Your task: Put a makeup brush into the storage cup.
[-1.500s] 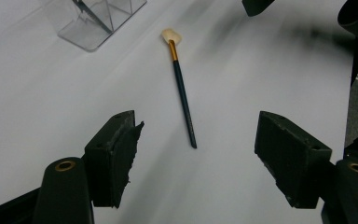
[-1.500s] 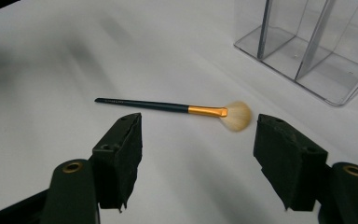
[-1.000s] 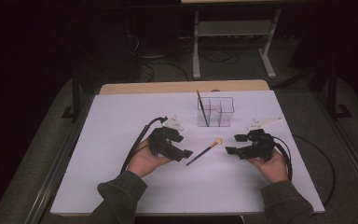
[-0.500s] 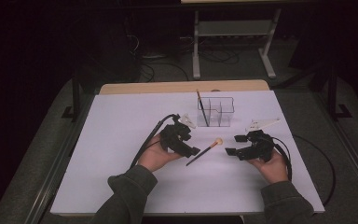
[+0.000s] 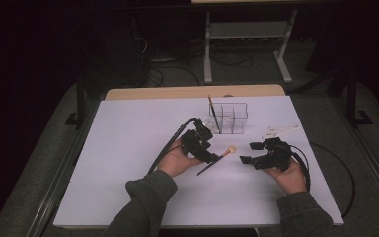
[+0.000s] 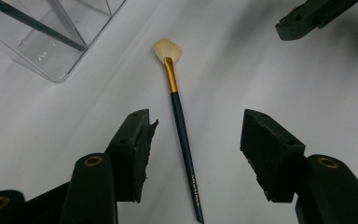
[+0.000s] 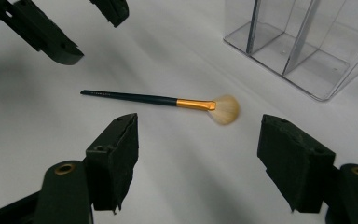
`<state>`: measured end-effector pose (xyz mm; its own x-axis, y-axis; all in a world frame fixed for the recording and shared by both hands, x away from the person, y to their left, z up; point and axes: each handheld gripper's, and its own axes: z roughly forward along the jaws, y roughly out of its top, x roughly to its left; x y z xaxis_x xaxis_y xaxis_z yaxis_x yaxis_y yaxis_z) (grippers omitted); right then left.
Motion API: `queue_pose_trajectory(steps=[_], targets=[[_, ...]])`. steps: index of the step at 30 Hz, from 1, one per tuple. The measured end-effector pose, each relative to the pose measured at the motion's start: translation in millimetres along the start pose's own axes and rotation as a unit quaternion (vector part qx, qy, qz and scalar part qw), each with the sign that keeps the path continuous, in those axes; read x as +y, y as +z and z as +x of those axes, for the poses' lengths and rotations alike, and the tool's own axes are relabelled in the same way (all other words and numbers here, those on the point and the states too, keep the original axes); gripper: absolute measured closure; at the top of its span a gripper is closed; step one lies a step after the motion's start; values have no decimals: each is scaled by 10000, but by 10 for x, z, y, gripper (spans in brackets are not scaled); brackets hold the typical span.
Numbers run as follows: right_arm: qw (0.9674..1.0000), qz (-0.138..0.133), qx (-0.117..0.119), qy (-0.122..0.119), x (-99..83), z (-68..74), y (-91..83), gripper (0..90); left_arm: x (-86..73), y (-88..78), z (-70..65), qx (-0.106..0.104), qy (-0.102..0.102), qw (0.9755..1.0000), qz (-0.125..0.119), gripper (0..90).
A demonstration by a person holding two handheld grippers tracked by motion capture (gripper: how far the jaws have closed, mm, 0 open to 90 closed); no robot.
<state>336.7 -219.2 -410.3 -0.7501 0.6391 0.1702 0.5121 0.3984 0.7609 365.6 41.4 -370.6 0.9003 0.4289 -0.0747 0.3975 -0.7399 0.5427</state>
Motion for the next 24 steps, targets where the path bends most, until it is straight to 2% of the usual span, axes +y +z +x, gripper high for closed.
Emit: queue_pose_trajectory(steps=[1, 3, 10, 22, 24], targets=[[10000, 1, 0, 0, 0, 1, 1, 281, 7, 21, -2, -23, -81, 10000, -51, 433], [10000, 3, 3, -13, -2, 0, 2, 282, 35, 65, -2, -38, -87, 10000, 15, 452], [10000, 6, 15, -23, -5, -5, 1, 283, 77, 192, -5, -77, -35, 9998, 200, 496], [10000, -23, 15, -15, -7, -9, -4, 282, 149, 358, 2, -90, -62, 9993, 347, 553], [10000, -35, 17, 3, -6, -8, -9, 282, 171, 388, 21, -74, -3, 9989, 453, 566]])
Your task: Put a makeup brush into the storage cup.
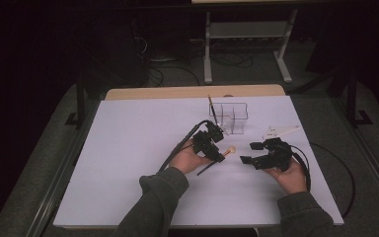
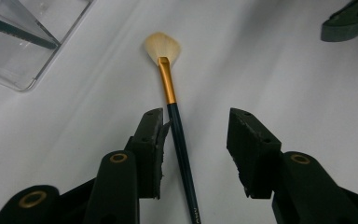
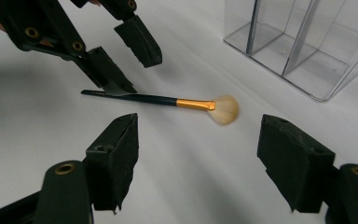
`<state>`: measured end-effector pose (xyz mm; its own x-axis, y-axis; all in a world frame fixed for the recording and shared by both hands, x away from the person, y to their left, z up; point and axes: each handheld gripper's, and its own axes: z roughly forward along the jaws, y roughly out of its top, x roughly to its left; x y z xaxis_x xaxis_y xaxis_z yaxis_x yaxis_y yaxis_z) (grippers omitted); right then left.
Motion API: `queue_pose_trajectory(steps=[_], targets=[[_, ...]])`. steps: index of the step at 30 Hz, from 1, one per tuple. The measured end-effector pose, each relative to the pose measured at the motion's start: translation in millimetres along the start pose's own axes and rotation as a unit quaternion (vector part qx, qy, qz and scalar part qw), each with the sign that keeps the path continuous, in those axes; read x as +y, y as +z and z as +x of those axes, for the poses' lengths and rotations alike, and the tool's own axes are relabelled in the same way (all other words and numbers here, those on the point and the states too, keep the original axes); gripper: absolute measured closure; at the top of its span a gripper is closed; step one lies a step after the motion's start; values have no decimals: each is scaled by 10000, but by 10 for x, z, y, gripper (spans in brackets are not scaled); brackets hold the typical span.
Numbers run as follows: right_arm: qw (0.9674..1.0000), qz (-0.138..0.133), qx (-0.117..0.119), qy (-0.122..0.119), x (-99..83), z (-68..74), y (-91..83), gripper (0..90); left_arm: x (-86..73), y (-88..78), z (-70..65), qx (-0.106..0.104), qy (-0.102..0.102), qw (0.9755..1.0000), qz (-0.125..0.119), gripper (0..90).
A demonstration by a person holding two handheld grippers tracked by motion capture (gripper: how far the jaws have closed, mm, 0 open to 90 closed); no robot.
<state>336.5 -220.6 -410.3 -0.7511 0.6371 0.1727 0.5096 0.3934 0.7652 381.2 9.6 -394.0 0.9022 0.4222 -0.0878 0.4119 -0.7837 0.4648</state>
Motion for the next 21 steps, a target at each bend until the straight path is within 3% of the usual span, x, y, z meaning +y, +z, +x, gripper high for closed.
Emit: queue_pose_trajectory(steps=[11, 21], targets=[[10000, -13, 19, -56, -3, -3, -3, 282, 27, 119, 17, 93, 16, 9998, 157, 601], [9999, -60, 58, -93, 1, -7, 2, 282, 23, 180, 51, 93, -134, 9995, 259, 649]])
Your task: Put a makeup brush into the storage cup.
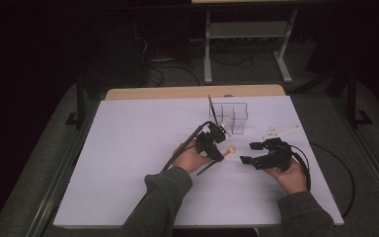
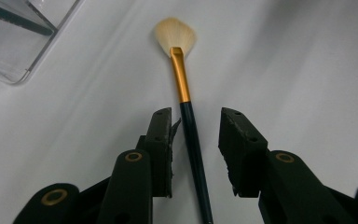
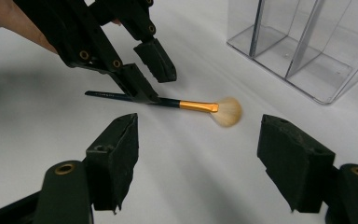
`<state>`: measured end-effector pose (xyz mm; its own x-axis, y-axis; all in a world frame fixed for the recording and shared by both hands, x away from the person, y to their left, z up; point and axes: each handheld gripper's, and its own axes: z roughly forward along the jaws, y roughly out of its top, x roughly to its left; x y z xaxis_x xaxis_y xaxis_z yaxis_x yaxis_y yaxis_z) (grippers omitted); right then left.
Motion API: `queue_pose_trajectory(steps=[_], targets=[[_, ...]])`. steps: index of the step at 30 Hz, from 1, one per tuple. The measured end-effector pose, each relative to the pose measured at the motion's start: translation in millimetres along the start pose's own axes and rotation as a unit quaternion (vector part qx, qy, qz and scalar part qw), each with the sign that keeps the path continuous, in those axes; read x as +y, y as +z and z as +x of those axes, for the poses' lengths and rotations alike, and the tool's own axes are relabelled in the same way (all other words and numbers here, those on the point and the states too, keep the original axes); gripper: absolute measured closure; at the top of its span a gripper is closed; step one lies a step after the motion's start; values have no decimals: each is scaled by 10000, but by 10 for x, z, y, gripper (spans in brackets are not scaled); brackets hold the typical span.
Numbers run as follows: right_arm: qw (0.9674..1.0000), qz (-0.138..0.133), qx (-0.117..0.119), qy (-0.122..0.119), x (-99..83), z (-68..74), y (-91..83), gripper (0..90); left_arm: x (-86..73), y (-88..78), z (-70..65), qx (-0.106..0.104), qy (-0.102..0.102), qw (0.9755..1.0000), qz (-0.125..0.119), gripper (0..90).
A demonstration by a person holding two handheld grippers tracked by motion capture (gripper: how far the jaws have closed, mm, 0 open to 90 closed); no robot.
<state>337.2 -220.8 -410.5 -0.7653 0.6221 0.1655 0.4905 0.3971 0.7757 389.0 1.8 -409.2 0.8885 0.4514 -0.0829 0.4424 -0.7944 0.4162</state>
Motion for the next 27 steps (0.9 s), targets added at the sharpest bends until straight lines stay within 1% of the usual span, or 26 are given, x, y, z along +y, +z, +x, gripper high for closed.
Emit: queue_pose_trajectory(steps=[6, 9, 10, 11, 13, 17, 18, 22, 27], targets=[[10000, 14, 6, 3, 0, -4, -9, 282, 1, 26, 2, -4, -35, 10000, 21, 670], [10000, 32, 7, 45, 0, 7, -6, 282, -4, 64, 5, 22, 30, 9998, 176, 680], [10000, 18, 9, 32, 0, 6, -4, 282, -4, 64, 5, 22, 30, 9998, 176, 681], [10000, 19, 18, 19, 0, 4, -2, 282, -3, 73, -7, 36, 74, 9998, 204, 685], [10000, 30, 28, 58, 1, 8, 2, 280, -1, 78, -16, 52, 106, 9997, 232, 693], [10000, 39, 35, 31, 3, 9, 3, 280, -4, 82, -12, 64, 97, 9996, 258, 716], [10000, 36, 32, 29, 3, 10, 3, 280, -6, 84, -17, 111, 112, 9995, 280, 724], [10000, 40, 40, 29, 2, 8, 5, 280, -6, 90, -27, 149, 136, 9992, 343, 746], [10000, 45, 43, 22, 3, 9, 7, 280, -11, 111, -25, 174, 140, 9989, 413, 759]])
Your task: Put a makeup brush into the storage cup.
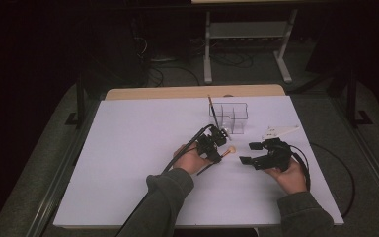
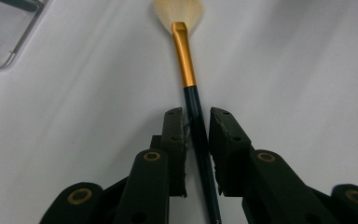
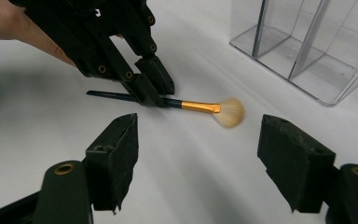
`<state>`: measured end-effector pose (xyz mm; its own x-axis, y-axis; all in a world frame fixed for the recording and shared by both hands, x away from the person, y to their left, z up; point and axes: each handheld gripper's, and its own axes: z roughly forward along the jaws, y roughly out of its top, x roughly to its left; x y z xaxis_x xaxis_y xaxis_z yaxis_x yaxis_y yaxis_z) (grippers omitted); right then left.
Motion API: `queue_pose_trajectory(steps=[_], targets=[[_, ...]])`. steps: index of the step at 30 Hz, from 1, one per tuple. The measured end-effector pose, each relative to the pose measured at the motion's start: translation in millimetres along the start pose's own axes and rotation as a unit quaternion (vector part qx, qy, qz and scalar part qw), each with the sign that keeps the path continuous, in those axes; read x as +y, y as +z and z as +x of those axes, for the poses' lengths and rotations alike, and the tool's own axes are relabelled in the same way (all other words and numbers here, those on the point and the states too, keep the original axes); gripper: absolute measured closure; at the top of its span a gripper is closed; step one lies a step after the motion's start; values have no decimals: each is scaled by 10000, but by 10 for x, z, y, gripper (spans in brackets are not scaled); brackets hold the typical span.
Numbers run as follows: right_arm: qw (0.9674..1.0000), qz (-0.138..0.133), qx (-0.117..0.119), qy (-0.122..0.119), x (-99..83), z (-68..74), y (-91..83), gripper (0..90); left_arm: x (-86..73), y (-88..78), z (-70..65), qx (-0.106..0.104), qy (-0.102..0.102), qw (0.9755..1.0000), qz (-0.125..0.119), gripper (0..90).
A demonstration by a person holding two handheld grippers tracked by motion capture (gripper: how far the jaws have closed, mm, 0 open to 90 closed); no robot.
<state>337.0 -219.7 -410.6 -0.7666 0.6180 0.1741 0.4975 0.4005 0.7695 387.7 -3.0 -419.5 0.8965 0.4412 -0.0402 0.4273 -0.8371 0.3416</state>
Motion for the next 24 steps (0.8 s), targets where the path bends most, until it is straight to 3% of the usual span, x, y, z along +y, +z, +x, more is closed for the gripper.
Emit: queue_pose_trajectory(steps=[13, 24], targets=[[10000, 7, 1, 1, 2, 11, 2, 284, 14, 15, -93, 322, 180, 9993, 53, 821], [10000, 40, -4, 0, 0, 14, 14, 285, 4, -4, -56, 230, 111, 9996, 88, 832]])
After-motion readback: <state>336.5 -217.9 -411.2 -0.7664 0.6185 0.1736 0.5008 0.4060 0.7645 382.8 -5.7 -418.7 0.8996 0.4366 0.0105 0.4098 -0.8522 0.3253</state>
